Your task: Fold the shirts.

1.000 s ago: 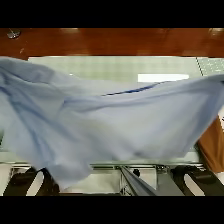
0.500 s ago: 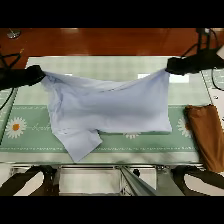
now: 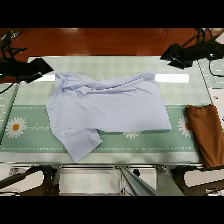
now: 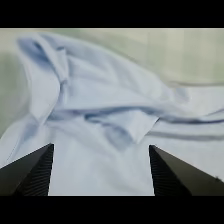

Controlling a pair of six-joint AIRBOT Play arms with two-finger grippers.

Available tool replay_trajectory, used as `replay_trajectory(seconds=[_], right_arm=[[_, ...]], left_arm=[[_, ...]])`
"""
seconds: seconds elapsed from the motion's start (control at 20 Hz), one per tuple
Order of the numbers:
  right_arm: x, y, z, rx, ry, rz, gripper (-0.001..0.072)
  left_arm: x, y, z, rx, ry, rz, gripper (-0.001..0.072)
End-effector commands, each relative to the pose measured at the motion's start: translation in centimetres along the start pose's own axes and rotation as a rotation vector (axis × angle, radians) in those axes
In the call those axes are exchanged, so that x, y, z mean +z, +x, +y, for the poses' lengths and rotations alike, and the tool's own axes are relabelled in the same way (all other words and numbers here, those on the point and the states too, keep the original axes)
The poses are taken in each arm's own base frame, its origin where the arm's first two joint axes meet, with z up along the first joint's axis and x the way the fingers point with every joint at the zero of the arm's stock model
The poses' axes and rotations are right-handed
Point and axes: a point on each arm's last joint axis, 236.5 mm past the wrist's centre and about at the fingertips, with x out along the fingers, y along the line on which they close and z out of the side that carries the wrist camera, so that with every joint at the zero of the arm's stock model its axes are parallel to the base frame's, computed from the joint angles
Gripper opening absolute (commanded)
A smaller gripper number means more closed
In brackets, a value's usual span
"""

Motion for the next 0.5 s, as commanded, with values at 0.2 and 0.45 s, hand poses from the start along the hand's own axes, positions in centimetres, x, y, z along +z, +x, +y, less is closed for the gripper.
replay_trajectory(seconds=[0.2, 0.45], right_arm=[[-14.3, -3.4, -10.6, -0.078, 0.295, 0.116, 0.0621], [-18.2, -4.9, -7.3, 0.026, 0.263, -0.047, 0.0621]], left_arm=[[-17.7, -0.9, 8.0, 0.007, -0.285, 0.385, 0.0699], [-22.7, -0.6, 8.6, -0.101, -0.535, 0.324, 0.0699]])
